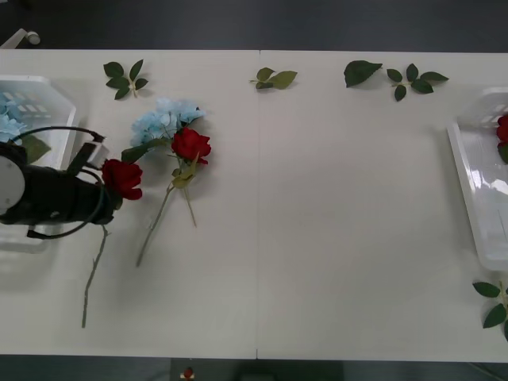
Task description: Put the red flowers into the right box and the blue flowers into the left box
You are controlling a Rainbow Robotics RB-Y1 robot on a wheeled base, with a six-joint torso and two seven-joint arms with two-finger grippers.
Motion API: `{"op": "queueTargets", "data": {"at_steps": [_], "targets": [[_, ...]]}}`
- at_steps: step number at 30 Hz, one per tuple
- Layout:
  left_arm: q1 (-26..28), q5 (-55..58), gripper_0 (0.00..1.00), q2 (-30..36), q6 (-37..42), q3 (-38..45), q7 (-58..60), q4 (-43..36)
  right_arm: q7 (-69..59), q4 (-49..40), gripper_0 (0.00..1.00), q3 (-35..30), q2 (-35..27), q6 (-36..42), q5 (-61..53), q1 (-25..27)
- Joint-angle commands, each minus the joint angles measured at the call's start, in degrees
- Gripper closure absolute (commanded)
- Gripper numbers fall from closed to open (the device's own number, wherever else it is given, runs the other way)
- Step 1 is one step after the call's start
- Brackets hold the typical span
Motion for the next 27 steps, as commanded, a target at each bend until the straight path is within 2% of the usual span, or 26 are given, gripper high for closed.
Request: {"op": "queueTargets", "data": {"at_steps": [1, 5, 10, 16, 22, 27], "targets": [[-0.5, 4.9, 1.0, 4.2, 8.3, 7.8, -1.2, -6.2, -0.1, -0.3, 0.0, -0.1, -1.6, -0.2, -1.3, -0.7], [-0.6, 9.9, 1.0, 5.2, 12.2, 12.6, -1.6, -10.1, -0.1, -0.7, 0.0, -0.1, -1.6, -0.2, -2.5, -0.7], [-0.6, 21.3, 1.0, 6.4, 5.2, 12.1, -4.5, -10.5, 0.0, -1.0, 0.0, -0.5, -1.6, 0.2, -8.6, -0.7], [-0.6, 39.7, 1.0, 6.4, -10.7, 5.1, -9.0, -5.8, -0.1, -6.1, 0.0, -0.7, -1.6, 2.7, -19.6, -0.7], [-0.6, 56.6, 1.0, 6.3, -17.9, -1.2, -18.3, -3.5, 0.4, -13.1, 0.0, -2.1, -1.7, 4.1, -31.6, 0.1], [-0.6, 71.8, 1.0, 6.4, -21.6, -10.3, -28.2, -3.5, 1.4, -20.3, 0.0, -4.9, -1.6, 4.0, -42.4, 3.2]]}}
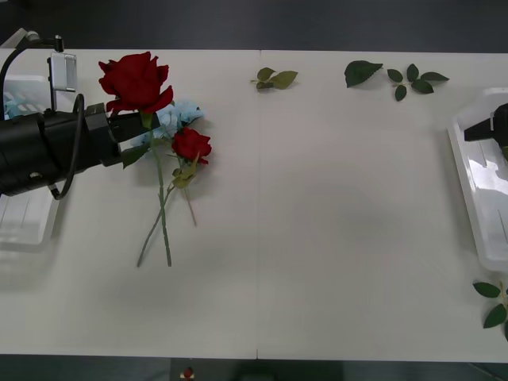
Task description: Put the red flowers into the right box and the blue flowers into the left box
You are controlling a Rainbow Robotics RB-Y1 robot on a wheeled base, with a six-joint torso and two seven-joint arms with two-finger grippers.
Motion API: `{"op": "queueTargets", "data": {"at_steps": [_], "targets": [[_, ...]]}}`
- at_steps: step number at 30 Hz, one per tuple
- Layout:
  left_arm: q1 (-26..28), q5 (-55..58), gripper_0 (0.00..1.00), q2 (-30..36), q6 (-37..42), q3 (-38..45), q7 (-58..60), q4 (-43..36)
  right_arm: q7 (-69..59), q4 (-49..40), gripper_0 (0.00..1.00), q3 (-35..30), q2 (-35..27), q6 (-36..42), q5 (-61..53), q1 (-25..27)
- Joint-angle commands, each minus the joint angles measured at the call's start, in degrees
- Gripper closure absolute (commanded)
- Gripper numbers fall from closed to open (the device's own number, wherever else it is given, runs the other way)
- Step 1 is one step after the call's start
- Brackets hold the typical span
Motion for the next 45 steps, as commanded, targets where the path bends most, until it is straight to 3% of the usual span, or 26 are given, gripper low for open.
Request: {"op": "queueTargets", "data": {"at_steps": [1, 9, 16, 28, 45], "targets": [[-0.6, 9.6, 1.0, 1.0, -3.3, -6.8, -8.4, -1.0, 1.7, -7.6, 0.0, -4.2, -1.6, -0.2, -7.0, 3.4], [0.0, 13.6, 1.0, -3.6, -8.1, -15.3, -20.4, -1.2, 10.7, -15.9, 0.0, -5.6, -1.6, -1.5, -26.4, 8.3], [-0.7, 13.4, 1.0, -12.9, -15.1, -18.9, -23.8, -1.3, 26.9, -17.5, 0.0, -5.6, 0.5, 0.6, -39.0, 11.6], [-1.0, 8.9, 1.0, -22.5, -17.5, -19.8, -21.9, -1.0, 48.1, -18.6, 0.0, -4.0, 9.5, 4.7, -38.8, 15.1], [-1.0, 1.5, 1.0, -28.4, -17.7, -22.1, -19.5, 1.6, 49.4, -18.2, 0.0, -2.1, 21.4, 4.6, -37.7, 15.0]]}}
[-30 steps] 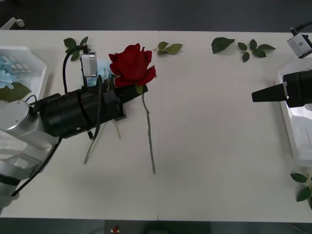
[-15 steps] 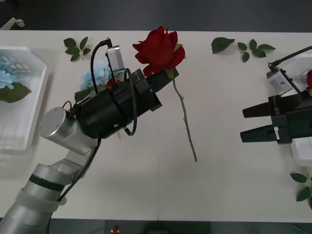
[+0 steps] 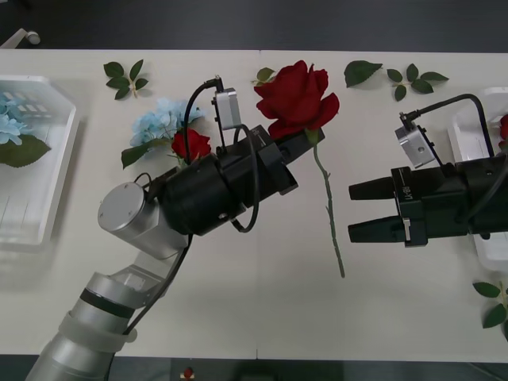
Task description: Put the red flowers into the right box and the blue flowers into the left box
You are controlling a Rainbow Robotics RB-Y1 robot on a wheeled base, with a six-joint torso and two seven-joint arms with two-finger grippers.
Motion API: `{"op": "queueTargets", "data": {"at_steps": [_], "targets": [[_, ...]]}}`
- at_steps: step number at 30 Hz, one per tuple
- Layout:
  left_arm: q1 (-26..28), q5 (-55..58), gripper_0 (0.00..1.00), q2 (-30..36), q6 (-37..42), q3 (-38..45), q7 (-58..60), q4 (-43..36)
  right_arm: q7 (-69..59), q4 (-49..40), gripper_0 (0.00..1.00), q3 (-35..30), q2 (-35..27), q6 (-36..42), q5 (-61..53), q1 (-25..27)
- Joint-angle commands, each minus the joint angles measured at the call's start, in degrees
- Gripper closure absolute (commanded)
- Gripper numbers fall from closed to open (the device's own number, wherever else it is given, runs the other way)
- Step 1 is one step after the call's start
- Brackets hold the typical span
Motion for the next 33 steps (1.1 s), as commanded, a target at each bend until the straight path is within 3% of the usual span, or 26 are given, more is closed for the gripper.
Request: {"op": "queueTargets", "data": {"at_steps": [1, 24, 25, 27, 28, 33], "targets": [[-1.0, -2.0, 1.0, -1.8, -0.5, 0.0, 3.0, -0.8, 1.9, -1.7, 0.0, 0.8, 1.1, -0.1, 1.1, -0.5], [-0.8, -2.1, 1.0, -2.0, -0.6, -0.2, 4.8, -0.8, 2.8, -1.6, 0.0, 5.8, 5.9, -3.0, 5.6, -0.7], [-0.8, -2.1, 1.0, -2.0, -0.6, -0.2, 4.9, -0.8, 2.9, -1.6, 0.2, 5.9, 6.0, -3.1, 5.6, -0.7], [-0.8, -2.1, 1.0, -2.0, -0.7, -0.2, 5.0, -0.8, 2.9, -1.6, 0.96, 6.0, 6.1, -3.1, 5.6, -0.6], [-0.8, -2.1, 1.0, -2.0, -0.7, -0.2, 5.0, -0.8, 2.9, -1.6, 1.0, 6.0, 6.1, -3.2, 5.6, -0.6], [-0.8, -2.1, 1.0, -2.0, -0.7, 0.0, 5.1, -0.8, 2.9, -1.6, 1.0, 6.0, 6.2, -3.2, 5.6, -0.6]]}}
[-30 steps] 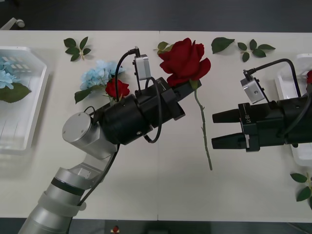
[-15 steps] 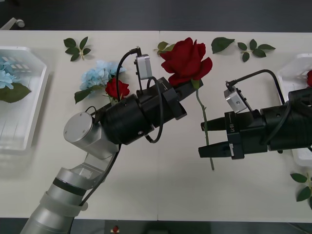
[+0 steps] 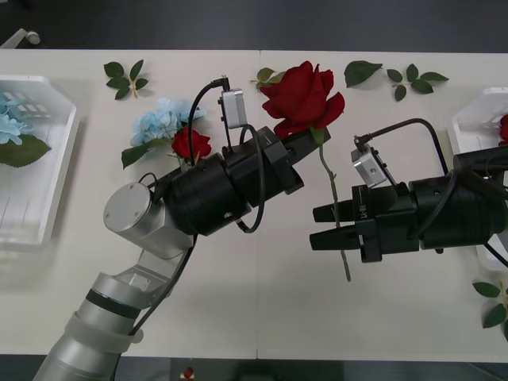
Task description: Put the red flowers into the right box and the blue flowers into the left box
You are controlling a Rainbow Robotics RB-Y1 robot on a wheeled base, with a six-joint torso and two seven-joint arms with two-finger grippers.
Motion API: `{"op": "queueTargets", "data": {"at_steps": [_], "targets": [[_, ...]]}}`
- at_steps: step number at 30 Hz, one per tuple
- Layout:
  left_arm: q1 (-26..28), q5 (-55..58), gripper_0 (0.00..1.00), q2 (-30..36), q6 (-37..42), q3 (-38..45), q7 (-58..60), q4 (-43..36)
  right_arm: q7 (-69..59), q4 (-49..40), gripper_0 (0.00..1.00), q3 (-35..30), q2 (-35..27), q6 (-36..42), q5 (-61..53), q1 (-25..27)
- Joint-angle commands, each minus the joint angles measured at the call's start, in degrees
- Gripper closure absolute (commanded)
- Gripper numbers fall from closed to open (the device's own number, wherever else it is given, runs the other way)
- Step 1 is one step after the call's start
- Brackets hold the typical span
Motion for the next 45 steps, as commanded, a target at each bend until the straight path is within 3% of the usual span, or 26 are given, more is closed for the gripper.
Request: {"op": "queueTargets", "data": {"at_steps": [1, 6, 9, 11, 12, 14, 17, 27, 32, 41, 45], "targets": [[-0.8, 0.1, 1.0, -0.7, -0.6, 0.1, 1.5, -0.9, 2.4, -1.6, 1.0, -0.7, 0.5, -0.1, 0.0, -0.7], [-0.8, 0.2, 0.98, -0.2, -0.6, 0.3, 1.6, -0.9, 2.5, -1.6, 1.0, -0.7, 0.5, -0.1, 0.0, -0.7], [-0.8, 1.2, 0.77, 0.6, -0.6, 0.5, 1.6, -0.9, 2.4, -1.6, 1.0, -0.7, 0.7, -0.1, 0.0, -0.6], [-0.7, 2.9, 0.52, 2.0, -0.5, 0.5, 1.6, -0.9, 2.4, -1.6, 1.0, -0.7, 0.7, -0.1, 0.0, -0.6], [-0.8, 3.5, 0.47, 2.5, -0.4, 0.5, 1.5, -0.9, 2.4, -1.5, 1.0, -0.7, 0.7, -0.1, 0.0, -0.7], [-0.7, 6.0, 0.24, 4.9, 0.0, 0.5, 1.4, -1.0, 2.3, -1.6, 1.0, -0.7, 0.7, -0.1, -0.1, -0.6], [-0.6, 8.9, 0.07, 9.5, 0.7, 0.7, 1.4, -1.3, 1.9, -1.6, 1.0, -0.8, 0.6, -0.1, -0.2, -0.7], [1.6, 14.4, 0.04, 28.0, 7.8, 4.6, 3.4, -1.5, -6.4, -1.6, 1.0, -4.2, -4.9, -1.3, -0.2, -2.3], [1.5, 10.3, 0.04, 35.0, 19.8, 12.3, 12.0, 1.7, -15.2, -1.5, 1.0, -5.0, -13.6, -4.7, 0.1, -3.3], [-5.6, -6.3, 0.04, 37.5, 43.3, 27.0, 27.3, 13.1, -29.9, 4.4, 1.0, -6.1, -29.7, -8.7, 4.9, -4.2], [-10.7, -18.7, 0.04, 37.1, 47.8, 29.4, 32.2, 15.7, -33.7, 11.2, 1.0, -6.0, -35.1, -8.7, 5.0, -5.3]]}}
